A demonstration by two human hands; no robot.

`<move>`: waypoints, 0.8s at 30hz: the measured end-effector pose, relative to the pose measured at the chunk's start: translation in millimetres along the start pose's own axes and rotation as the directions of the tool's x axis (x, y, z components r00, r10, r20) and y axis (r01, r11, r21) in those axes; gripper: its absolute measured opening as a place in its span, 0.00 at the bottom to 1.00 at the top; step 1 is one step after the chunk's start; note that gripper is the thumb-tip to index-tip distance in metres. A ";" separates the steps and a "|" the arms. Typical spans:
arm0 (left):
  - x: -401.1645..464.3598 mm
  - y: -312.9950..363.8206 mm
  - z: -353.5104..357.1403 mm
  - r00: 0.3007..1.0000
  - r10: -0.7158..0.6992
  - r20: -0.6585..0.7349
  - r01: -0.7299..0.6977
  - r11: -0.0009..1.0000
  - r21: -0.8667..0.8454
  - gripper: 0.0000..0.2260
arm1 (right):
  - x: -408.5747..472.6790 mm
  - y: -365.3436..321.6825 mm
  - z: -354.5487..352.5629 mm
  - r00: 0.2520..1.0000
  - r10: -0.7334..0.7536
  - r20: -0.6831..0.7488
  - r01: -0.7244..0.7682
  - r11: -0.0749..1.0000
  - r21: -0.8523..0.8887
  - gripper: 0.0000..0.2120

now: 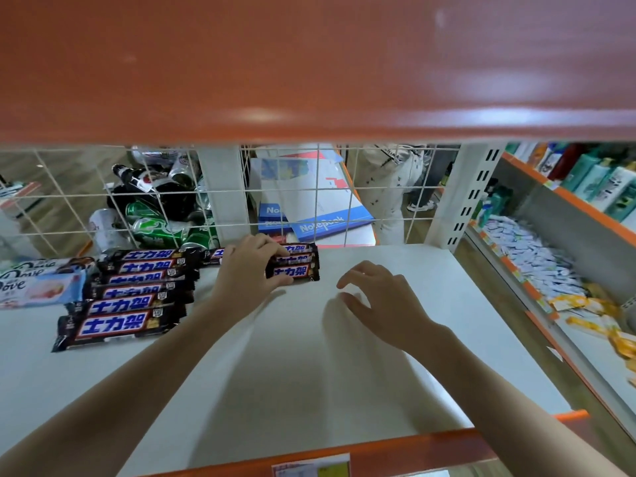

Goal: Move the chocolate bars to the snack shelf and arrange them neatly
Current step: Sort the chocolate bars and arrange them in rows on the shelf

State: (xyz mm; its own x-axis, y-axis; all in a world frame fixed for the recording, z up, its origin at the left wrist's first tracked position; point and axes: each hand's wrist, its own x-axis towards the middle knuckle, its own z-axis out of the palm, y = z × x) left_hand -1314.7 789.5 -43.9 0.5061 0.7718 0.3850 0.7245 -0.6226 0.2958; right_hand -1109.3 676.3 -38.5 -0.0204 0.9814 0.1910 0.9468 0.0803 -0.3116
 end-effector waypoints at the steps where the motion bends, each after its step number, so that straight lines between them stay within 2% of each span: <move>1: -1.5 0.7 -1.8 1.000 0.003 -0.010 -0.003 1.000 -0.011 0.18 | 0.1 -1.8 -0.3 1.000 -0.002 0.004 0.002 1.000 0.003 0.09; 7: -21.9 6.6 -14.4 0.999 -0.007 -0.045 0.005 0.999 -0.044 0.15 | -0.4 -17.0 3.0 0.998 -0.037 0.048 0.037 0.999 0.005 0.11; 18: -80.1 -0.6 -42.5 0.997 -0.073 0.010 0.074 0.995 -0.066 0.13 | -3.9 -65.6 12.6 0.993 -0.095 0.070 0.098 0.995 -0.035 0.14; 24: -115.8 -4.3 -62.6 0.994 -0.092 0.062 0.097 0.992 -0.084 0.16 | -18.6 -98.5 13.9 0.991 -0.108 0.077 0.111 0.993 -0.037 0.14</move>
State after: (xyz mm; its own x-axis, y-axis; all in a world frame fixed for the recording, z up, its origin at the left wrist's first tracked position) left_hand -1405.7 694.7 -35.0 0.4653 0.8323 0.3013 0.7283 -0.5534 0.4042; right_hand -1206.6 652.6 -24.2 -0.1471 0.9775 0.1509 0.9500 0.1821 -0.2537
